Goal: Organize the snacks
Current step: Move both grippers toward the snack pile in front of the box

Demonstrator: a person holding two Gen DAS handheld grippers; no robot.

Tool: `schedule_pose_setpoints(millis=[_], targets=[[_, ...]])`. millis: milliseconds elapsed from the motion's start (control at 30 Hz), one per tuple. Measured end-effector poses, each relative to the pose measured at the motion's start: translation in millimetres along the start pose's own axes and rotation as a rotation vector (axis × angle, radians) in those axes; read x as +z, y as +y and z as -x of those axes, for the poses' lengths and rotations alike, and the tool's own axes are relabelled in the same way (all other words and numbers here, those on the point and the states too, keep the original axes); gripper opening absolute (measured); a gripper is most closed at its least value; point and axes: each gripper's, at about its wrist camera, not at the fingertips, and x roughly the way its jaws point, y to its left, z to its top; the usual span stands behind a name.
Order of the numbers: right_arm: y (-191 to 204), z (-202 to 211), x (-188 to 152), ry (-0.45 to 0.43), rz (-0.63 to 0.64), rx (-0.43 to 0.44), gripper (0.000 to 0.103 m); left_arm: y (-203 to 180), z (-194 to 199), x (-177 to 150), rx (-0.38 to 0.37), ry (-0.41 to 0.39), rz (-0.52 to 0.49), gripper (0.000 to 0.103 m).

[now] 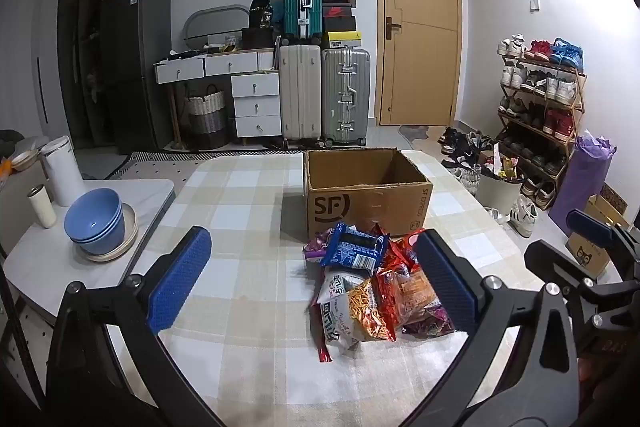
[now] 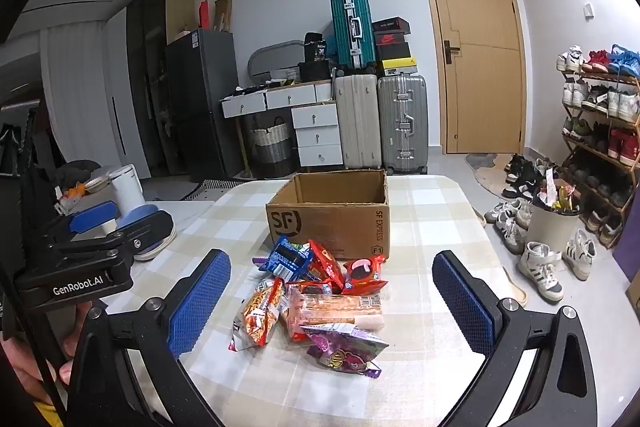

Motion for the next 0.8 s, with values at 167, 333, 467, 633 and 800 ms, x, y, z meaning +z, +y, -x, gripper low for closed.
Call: schedule_pose_setpoints(millis=[167, 333, 467, 633, 800], targets=[[-0.9, 1.2, -0.8, 0.008, -0.011, 0.000, 0.103, -0.2, -1.4, -0.4, -0.003, 0.007, 0.000, 0.102], [-1.2, 2.0, -0.8, 0.012, -0.011, 0.002, 0.103, -0.9, -0.8, -4.9, -0.003, 0.009, -0.003, 0.102], [-2.9, 0.5, -1.9, 0.017, -0.011, 0.003, 0.103, -1.7, -4.0, -9.7, 0.001, 0.020, -0.007, 0.102], [-7.1, -6.7, -3.1, 0.031, -0.018, 0.000, 0.103, 2.1, -19.4, -10.7, 0.010, 0.051, -0.004, 0.102], [-14.4, -18.5, -10.7, 0.063, -0.038, 0.000, 0.103, 16.4, -41.6, -18.7, 0.026, 0.075, 0.013, 0.102]])
